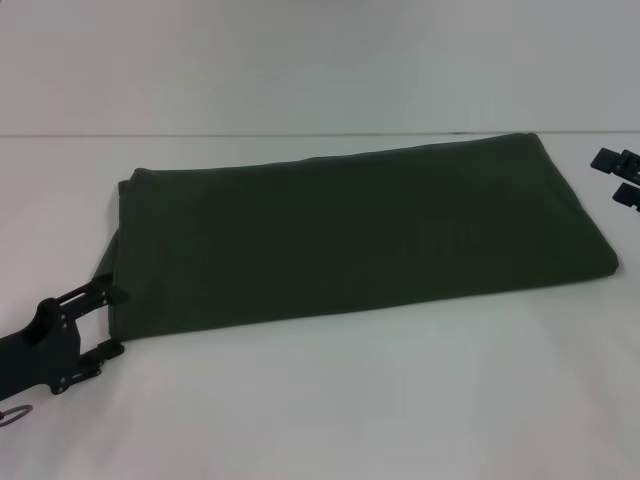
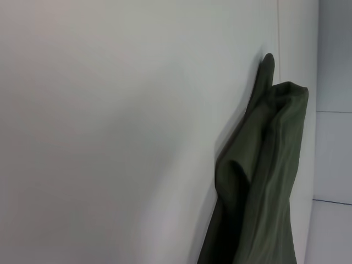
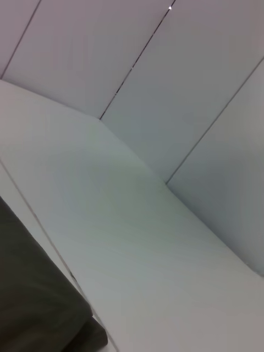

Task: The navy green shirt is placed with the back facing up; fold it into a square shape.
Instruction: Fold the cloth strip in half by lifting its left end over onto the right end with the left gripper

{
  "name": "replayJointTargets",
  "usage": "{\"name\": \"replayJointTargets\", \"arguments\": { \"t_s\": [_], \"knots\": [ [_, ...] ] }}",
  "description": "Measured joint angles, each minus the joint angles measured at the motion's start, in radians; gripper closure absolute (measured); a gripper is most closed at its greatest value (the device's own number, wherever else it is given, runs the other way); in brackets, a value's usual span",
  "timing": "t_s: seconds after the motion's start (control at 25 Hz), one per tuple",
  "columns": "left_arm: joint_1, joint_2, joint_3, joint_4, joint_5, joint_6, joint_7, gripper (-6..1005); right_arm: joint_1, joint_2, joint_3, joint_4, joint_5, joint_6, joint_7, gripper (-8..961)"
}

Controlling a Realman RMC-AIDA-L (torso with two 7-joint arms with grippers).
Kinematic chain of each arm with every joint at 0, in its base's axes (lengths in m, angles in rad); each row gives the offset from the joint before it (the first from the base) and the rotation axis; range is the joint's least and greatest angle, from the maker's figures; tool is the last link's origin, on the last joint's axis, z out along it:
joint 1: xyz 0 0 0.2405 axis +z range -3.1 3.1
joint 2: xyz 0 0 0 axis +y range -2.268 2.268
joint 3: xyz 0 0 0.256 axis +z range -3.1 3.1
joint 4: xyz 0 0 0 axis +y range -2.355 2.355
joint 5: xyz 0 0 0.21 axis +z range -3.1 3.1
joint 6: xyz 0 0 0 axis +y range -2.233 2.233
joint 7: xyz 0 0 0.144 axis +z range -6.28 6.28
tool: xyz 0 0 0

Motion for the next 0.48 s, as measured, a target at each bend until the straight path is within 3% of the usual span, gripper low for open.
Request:
{"name": "replayJointTargets", "arguments": {
  "t_s": [0.48],
  "knots": [
    [-0.006, 0.0, -0.003, 0.002, 0.001, 0.028, 0.0, 186, 0.003, -0.004, 0.014, 0.023, 0.0, 0.001, 0.0, 35]
  ]
}}
